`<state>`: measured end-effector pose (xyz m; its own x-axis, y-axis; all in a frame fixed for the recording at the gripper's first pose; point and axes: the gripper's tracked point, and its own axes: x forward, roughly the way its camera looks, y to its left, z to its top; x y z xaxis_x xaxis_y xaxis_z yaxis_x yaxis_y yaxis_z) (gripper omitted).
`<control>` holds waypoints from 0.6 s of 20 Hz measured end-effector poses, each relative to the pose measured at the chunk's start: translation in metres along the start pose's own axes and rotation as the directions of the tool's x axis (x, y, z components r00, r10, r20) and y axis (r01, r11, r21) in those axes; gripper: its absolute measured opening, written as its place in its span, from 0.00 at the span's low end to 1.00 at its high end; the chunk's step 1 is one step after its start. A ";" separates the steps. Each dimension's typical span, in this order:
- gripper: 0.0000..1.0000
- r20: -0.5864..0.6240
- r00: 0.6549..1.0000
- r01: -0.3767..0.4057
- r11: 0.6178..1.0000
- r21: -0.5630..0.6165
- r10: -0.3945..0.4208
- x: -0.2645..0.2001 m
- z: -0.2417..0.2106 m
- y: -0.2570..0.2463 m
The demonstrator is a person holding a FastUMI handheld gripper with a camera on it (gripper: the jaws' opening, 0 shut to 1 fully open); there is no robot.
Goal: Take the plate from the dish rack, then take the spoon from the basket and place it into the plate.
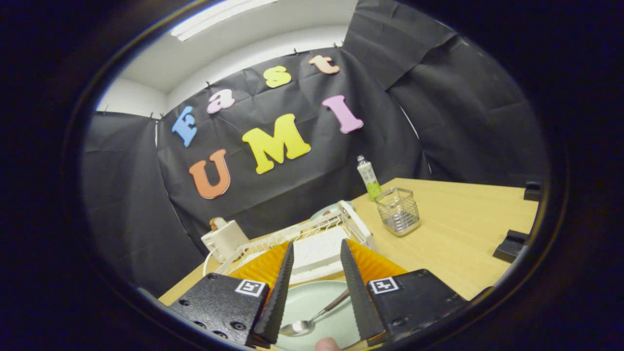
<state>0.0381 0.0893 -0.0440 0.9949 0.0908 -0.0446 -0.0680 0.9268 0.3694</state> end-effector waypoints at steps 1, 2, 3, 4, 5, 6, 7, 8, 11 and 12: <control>0.70 0.013 1.000 -0.012 0.999 -0.032 0.012 -0.003 0.004 0.004; 0.77 0.018 1.000 -0.021 0.997 -0.073 0.022 -0.007 0.006 0.007; 0.84 0.023 0.999 -0.022 0.993 -0.117 0.025 -0.010 0.010 0.008; 0.91 0.038 0.999 -0.020 0.988 -0.154 0.027 -0.013 0.017 0.008; 0.94 0.044 0.999 -0.019 0.981 -0.191 0.027 -0.017 0.022 0.008; 0.96 0.056 0.998 -0.015 0.975 -0.222 0.029 -0.021 0.028 0.010; 0.97 0.069 0.997 -0.011 0.968 -0.249 0.029 -0.025 0.033 0.011; 0.98 0.086 0.996 -0.014 0.963 -0.270 0.039 -0.029 0.041 0.015; 0.98 0.115 0.992 -0.023 0.955 -0.295 0.059 -0.040 0.060 0.023; 0.99 0.107 0.992 -0.031 0.953 -0.301 0.066 -0.042 0.063 0.026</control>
<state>-0.0004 0.0868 0.0261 0.9905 0.1124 0.0797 -0.1183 0.9902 0.0741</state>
